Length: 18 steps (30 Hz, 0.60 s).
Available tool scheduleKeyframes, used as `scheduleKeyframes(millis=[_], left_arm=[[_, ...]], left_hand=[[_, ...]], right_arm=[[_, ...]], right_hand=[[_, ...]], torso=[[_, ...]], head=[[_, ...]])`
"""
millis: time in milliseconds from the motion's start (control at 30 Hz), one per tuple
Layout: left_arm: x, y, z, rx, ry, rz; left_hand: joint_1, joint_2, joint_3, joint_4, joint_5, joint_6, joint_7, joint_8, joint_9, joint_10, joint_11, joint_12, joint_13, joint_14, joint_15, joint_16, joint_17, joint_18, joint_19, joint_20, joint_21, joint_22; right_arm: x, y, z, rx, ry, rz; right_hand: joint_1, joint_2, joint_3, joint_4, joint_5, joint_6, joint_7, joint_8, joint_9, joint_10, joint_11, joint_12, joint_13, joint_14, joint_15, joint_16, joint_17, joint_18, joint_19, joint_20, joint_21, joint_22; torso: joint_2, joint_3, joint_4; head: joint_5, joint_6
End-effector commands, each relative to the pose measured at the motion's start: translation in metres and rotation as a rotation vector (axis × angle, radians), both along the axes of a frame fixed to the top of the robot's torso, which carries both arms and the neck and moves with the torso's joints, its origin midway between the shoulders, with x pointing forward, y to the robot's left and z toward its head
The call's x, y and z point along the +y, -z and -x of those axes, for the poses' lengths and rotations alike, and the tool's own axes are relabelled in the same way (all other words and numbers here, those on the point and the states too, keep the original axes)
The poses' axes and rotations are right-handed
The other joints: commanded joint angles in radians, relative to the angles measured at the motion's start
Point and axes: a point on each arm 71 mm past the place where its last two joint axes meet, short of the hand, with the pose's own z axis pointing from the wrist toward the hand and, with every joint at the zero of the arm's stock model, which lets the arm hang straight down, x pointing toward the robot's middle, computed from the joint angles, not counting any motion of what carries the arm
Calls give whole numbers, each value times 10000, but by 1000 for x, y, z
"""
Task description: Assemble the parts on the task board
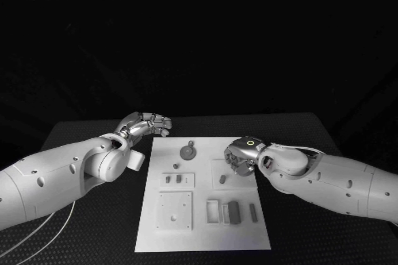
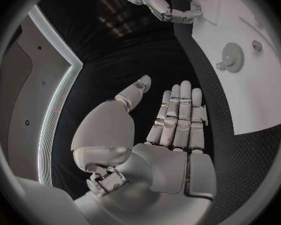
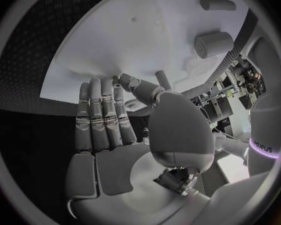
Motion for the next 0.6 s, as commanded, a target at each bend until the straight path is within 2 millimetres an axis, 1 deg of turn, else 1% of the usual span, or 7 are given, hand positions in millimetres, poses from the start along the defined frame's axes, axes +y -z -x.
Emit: scheduleKeyframes(millis=[33,100,300,500,600], left_arm=[[-2,-1,0,40,129,92],[-1,-1,0,48,120,86],[-2,-1,0,68,115,77],[-2,-1,0,82,95,65],[-1,0,0,90,72,55]], left_hand=[[56,29,-59,-4,-39,-91,-12,66,-17,-12,-11,65,-16,63,-18,-57,16,20,52,19,-49,18],[61,26,-60,-7,-40,-92,-12,68,-18,-13,-11,65,-20,64,-17,-63,20,20,52,19,-51,20],[73,18,-64,-15,-40,-93,-12,74,-20,-14,-9,64,-31,68,-17,-78,30,20,54,20,-57,25],[95,22,-63,-23,-37,-86,-16,86,-21,-12,-9,67,-44,77,-18,-95,46,21,59,19,-62,31],[105,23,-63,-26,-34,-85,-17,91,-22,-10,-9,68,-50,82,-18,-103,54,21,62,19,-64,34]], right_arm=[[5,19,10,485,-265,815],[5,20,10,413,-238,838],[6,19,10,149,-195,868],[7,19,11,119,-233,941],[6,19,12,56,-235,912]], right_hand=[[122,18,39,-90,-25,101,-16,56,15,9,-87,32,63,82,-15,63,75,59,120,-14,74,18],[209,100,118,-149,-18,204,-52,80,33,93,-133,87,155,175,-52,87,175,59,222,-42,112,39],[234,181,250,-184,-23,430,-136,123,75,260,-229,189,366,385,-137,113,400,59,458,-117,199,82],[200,188,384,-182,-1,629,-210,161,128,412,-315,270,565,594,-216,110,600,59,672,-196,278,119],[180,173,452,-190,37,696,-235,171,165,462,-342,294,649,668,-239,88,678,59,744,-222,304,131]], torso=[[0,2,3],[-2,-2,3],[-1,-6,6],[-3,-9,17],[-3,-7,13]], head=[[-7,-17],[-4,-28],[-21,-26],[-31,-29],[-32,-25]])
